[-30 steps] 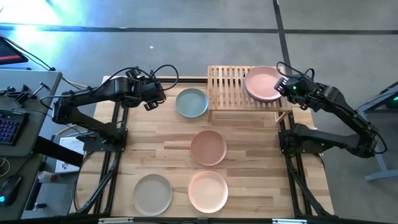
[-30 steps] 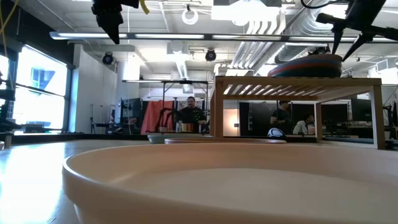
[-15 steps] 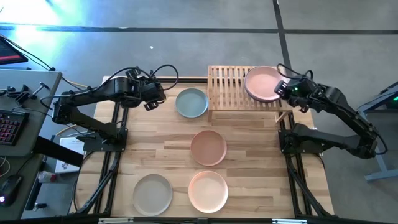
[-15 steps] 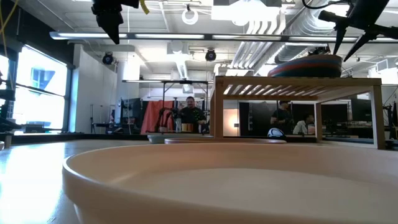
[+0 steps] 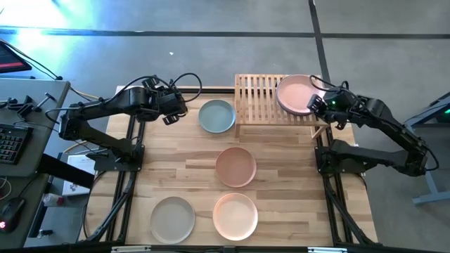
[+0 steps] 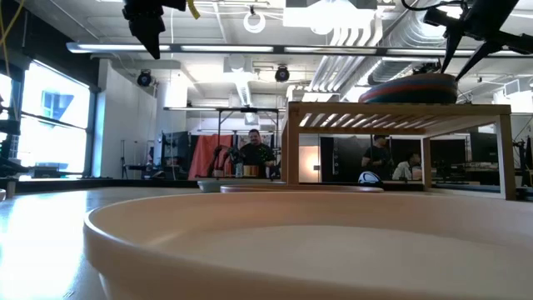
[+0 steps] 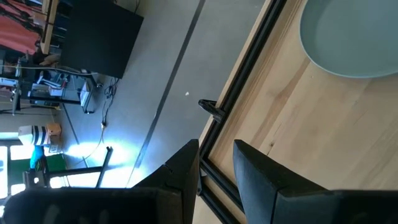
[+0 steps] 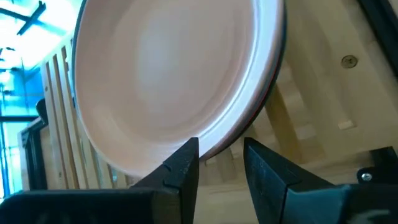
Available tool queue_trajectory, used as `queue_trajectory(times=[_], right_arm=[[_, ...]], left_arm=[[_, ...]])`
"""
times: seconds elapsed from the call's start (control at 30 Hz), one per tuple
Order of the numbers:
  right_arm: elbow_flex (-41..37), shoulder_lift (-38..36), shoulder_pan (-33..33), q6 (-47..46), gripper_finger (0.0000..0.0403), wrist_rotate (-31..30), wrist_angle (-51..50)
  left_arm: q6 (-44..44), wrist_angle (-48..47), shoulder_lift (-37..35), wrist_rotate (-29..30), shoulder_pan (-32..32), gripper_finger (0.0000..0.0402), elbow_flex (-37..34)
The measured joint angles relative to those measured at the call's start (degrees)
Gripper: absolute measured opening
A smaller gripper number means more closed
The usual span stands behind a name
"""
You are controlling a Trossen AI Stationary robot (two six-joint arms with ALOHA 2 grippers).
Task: Place and stack plates onto a shelf
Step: Stack the light pink plate on the top of the blue plate on the shelf
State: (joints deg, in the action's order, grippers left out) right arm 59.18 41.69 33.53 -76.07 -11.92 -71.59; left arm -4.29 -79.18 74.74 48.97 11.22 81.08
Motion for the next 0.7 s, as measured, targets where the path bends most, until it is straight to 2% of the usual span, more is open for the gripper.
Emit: queue_trajectory(times=[0.17,0.7], right_arm=[[0.0,0.0,-2.0,0.2,0.0105,3.1,0.4],[0.0,1.4,-4.1,2.0,0.0105,0.2,3.7]], left_arm=[[0.0,0.0,0.0,0.0,0.0,0.009,0.0],[0.0,2.7,0.0,0.0,0.0,0.009,0.0]])
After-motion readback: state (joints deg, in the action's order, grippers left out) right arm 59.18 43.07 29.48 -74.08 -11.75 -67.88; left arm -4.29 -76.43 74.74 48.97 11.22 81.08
